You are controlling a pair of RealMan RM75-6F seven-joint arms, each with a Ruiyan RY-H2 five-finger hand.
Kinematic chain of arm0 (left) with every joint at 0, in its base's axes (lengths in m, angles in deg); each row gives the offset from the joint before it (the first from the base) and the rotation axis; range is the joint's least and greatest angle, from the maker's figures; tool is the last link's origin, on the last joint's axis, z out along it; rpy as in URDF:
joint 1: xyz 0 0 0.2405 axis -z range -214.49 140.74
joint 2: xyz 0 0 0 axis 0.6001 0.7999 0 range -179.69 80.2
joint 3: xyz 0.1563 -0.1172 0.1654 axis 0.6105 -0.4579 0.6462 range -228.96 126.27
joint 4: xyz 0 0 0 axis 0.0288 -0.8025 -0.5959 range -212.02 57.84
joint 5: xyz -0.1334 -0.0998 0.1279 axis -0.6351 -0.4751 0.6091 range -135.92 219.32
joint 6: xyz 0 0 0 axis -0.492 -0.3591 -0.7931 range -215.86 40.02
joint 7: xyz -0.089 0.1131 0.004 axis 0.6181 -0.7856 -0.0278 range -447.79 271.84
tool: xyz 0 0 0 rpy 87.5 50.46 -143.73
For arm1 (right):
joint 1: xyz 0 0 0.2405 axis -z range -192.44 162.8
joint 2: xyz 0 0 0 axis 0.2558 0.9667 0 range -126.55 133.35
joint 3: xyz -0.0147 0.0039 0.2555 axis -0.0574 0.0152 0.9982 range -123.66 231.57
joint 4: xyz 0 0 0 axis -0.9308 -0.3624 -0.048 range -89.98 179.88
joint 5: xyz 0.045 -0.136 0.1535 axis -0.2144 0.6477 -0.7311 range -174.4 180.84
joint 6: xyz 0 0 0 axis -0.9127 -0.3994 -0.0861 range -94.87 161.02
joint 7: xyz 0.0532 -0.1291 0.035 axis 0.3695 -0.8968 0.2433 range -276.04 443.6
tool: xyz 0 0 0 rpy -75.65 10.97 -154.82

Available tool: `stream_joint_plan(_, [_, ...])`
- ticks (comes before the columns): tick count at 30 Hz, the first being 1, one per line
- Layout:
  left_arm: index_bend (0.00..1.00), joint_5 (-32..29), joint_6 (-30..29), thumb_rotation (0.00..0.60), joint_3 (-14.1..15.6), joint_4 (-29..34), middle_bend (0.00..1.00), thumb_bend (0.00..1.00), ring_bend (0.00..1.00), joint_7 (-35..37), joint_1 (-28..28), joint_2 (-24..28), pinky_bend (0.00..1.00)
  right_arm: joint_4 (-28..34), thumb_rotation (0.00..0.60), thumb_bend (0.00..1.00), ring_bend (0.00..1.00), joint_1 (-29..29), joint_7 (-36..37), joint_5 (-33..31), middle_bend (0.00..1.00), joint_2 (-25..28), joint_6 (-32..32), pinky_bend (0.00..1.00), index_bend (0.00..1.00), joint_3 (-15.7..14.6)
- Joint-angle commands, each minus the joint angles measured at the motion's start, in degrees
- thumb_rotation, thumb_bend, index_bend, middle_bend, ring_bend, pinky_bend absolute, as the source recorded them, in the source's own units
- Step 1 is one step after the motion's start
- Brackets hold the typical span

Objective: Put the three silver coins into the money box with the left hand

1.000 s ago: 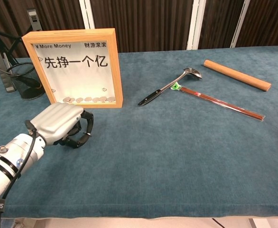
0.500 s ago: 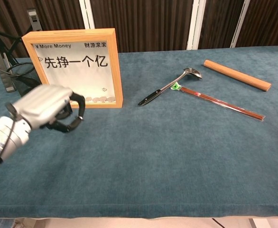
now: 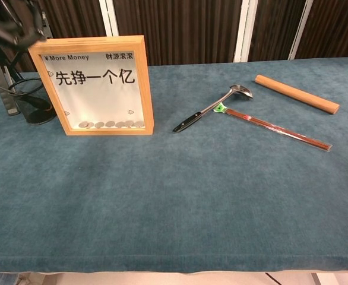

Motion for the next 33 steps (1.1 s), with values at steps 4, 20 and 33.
stream_joint_plan(4, [0.62, -26.6, 8.7, 0.600, -10.3, 4.2, 1.00, 0.50, 1.00, -2.5, 9.4, 7.9, 1.00, 0.0, 0.600, 0.15, 0.00, -0.3, -0.1, -0.7, 0.00, 0.0, 0.6, 0.00, 0.00, 0.2])
stream_joint_plan(20, [0.62, -40.5, 9.8, 0.600, -7.0, -8.2, 1.00, 0.50, 1.00, -6.0, 23.3, 0.0, 1.00, -0.4, 0.600, 0.15, 0.00, 0.4, 2.9, -0.9, 0.00, 1.4, -0.6, 0.00, 0.00, 0.3])
stream_joint_plan(33, [0.62, -39.5, 10.4, 0.600, -3.3, -11.4, 1.00, 0.50, 1.00, -3.8, 24.3, -1.5, 1.00, -0.5, 0.600, 0.15, 0.00, 0.6, 3.3, -0.6, 0.00, 1.5, -0.9, 0.00, 0.00, 0.2])
